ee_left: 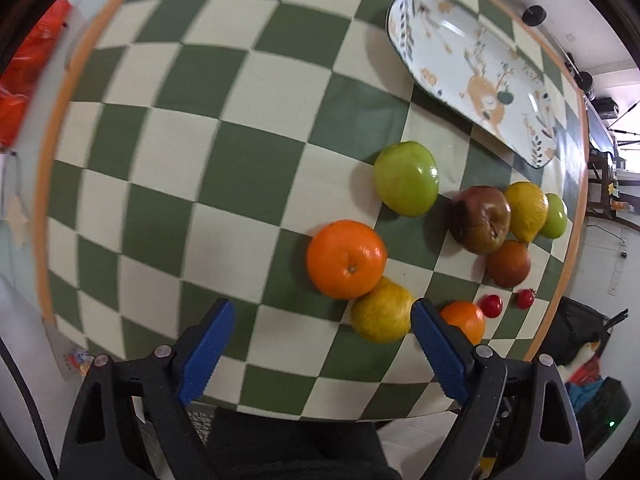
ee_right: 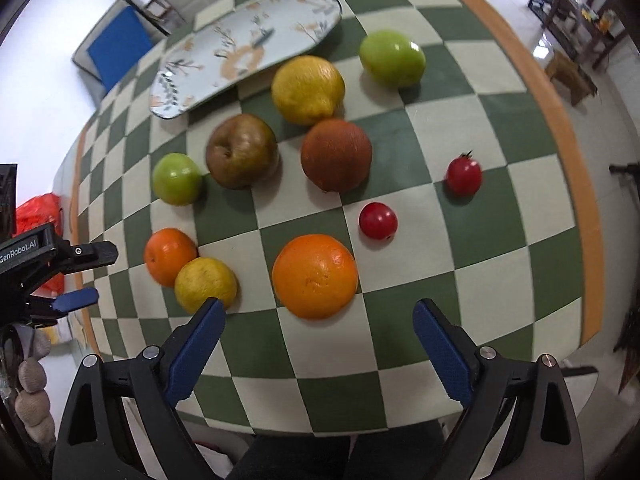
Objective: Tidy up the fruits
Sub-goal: 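Grasp the large orange with the right tool while the left tool grasps the small orange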
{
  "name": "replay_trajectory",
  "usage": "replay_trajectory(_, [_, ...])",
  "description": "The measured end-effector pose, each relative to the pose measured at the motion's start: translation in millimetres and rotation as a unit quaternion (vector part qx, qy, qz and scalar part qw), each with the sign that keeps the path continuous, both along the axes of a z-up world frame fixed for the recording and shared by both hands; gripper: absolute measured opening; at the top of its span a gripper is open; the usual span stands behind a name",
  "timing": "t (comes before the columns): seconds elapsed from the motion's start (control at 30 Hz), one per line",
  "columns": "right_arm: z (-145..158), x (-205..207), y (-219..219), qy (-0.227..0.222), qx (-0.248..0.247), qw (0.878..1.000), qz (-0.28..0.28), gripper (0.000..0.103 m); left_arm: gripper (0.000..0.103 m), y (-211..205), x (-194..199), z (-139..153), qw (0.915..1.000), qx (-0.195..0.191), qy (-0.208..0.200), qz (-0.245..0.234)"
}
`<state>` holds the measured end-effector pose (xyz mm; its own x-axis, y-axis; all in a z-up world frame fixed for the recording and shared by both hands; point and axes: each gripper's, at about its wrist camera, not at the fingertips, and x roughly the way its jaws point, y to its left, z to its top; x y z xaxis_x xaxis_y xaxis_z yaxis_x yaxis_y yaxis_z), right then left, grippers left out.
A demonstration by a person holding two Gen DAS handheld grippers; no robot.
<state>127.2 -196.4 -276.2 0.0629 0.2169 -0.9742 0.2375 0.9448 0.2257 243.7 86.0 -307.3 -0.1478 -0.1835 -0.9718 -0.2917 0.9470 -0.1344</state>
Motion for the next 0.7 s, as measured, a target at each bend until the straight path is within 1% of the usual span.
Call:
replay_trajectory(0.07, [-14.3, 5.6, 2.3, 0.015, 0.000, 1.000, -0.011, 0.097, 0.090, -7.6, 8.6, -20.3, 0.9995, -0.017, 0.024, -0.009])
replay_trajectory(0.13, [-29.7, 12.3, 3.3, 0.030, -0.001, 0.999, -0.022, 0.097, 0.090, -16.4, 16.6, -40.8, 0.9986, -0.017, 0.042, -0.026])
replay_trajectory(0.23, [-47.1, 17.2, 6.4, 0.051, 0.008, 0.998, -0.039, 0.097, 0.090, -28.6, 20.8, -61.2, 0.9969, -0.009, 0.056, -0.054])
replay_trajectory(0.3, [-56.7, 20.9, 8.9, 0.060, 0.018, 0.997, -0.047, 0.096, 0.089, -37.3, 22.5, -69.6, 0.9957, -0.006, 0.052, -0.077])
replay_trajectory(0.33, [-61.8, 22.8, 10.9, 0.064, 0.022, 0.996, -0.049, 0.094, 0.076, -40.5, 22.3, -71.3, 0.9950, -0.001, 0.049, -0.087])
replay_trajectory(0.37, [-67.2, 24.6, 13.1, 0.070, 0.024, 0.996, -0.052, 0.092, 0.061, -45.3, 21.2, -74.1, 0.9937, 0.000, 0.048, -0.102])
replay_trajectory(0.4, [-72.6, 26.7, 15.7, 0.076, 0.029, 0.995, -0.053, 0.085, 0.061, -48.9, 20.1, -75.1, 0.9928, -0.006, 0.047, -0.110])
replay_trajectory(0.43, [-76.9, 27.9, 18.4, 0.081, 0.031, 0.995, -0.052, 0.076, 0.061, -52.0, 18.4, -73.6, 0.9920, -0.002, 0.043, -0.119])
replay_trajectory(0.47, [-81.4, 30.0, 20.9, 0.088, 0.030, 0.995, -0.048, 0.073, 0.060, -56.7, 15.0, -70.2, 0.9892, 0.019, 0.035, -0.141])
replay_trajectory(0.5, [-85.1, 30.7, 24.4, 0.094, 0.020, 0.994, -0.044, 0.068, 0.060, -59.8, 11.6, -66.5, 0.9862, 0.034, 0.027, -0.160])
replay_trajectory(0.6, [-86.7, 31.7, 31.0, 0.096, 0.013, 0.995, -0.027, 0.068, 0.060, -62.7, -3.2, -60.9, 0.9789, 0.062, 0.015, -0.194])
replay_trajectory(0.7, [-88.6, 33.1, 36.8, 0.094, 0.008, 0.995, -0.022, 0.068, 0.061, -59.6, -15.9, -64.9, 0.9771, 0.063, 0.016, -0.202])
